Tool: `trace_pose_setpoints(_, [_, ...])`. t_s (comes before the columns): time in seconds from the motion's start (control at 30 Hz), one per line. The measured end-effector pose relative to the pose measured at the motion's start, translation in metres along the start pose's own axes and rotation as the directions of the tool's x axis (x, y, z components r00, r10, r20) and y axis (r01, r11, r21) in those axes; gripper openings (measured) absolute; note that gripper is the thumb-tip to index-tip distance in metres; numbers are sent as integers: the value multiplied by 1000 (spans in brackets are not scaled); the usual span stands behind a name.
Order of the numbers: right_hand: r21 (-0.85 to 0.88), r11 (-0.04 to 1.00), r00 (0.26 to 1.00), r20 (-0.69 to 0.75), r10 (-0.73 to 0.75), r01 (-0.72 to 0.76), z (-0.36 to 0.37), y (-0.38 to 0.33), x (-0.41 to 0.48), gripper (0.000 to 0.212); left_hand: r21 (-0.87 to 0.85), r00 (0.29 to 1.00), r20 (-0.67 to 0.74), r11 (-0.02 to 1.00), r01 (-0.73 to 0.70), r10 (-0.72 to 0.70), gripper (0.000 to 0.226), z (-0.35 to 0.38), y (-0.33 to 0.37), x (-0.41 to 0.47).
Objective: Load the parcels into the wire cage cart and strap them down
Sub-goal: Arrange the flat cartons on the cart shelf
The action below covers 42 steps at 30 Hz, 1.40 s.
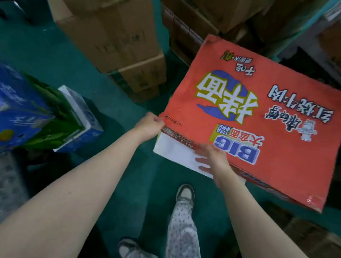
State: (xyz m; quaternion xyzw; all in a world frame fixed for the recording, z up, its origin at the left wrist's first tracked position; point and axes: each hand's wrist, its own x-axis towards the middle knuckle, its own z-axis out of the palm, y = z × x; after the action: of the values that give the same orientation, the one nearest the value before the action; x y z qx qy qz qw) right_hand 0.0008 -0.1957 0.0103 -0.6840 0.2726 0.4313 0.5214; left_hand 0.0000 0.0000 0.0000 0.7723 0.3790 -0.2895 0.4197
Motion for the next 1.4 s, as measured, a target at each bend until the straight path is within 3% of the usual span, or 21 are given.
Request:
trace_pose_setpoints(0.1, [-12,996,996,23,84,-84,9,11,24,23,16,984,-105,989,149,-147,74,12,-6,26])
trace_pose_setpoints(0.2, [51,988,989,41,145,-147,17,18,38,33,5,971,-34,971,238,-238,89,22,-9,47])
trace_pose_setpoints(0.37, [302,922,969,30,246,-243,24,21,57,53,19,977,-1,976,215,-215,78,30,-10,66])
trace_pose_setpoints(0.6, [571,780,927,-82,365,-257,36,20,61,51,175,983,-66,968,180,-171,69,33,-19,53])
trace_pose_setpoints(0.67, [598,770,924,-124,363,-222,40,17,60,50,88,978,-45,974,207,-203,65,34,-16,49])
trace_pose_setpoints(0.77, [653,736,914,-165,371,-181,46,14,60,48,-26,958,132,965,261,-255,65,42,-9,41])
trace_pose_setpoints(0.87, [638,752,911,-192,364,-167,47,17,61,48,-219,941,221,928,303,-255,86,52,-10,42])
trace_pose_setpoints(1.03, [562,811,935,-176,309,-162,40,25,67,49,-582,947,217,748,319,-235,109,58,-19,65])
trace_pose_setpoints(1.13, [473,867,943,-189,273,-156,34,33,73,50,-676,937,320,660,328,-138,93,67,-27,75])
trace_pose_setpoints(1.27, [449,878,958,-137,251,-165,34,42,80,50,-853,952,305,436,288,-31,83,79,-37,80])
trace_pose_setpoints(1.4, [449,881,972,-97,215,-150,35,50,83,55,-884,969,248,405,233,-16,87,86,-44,82])
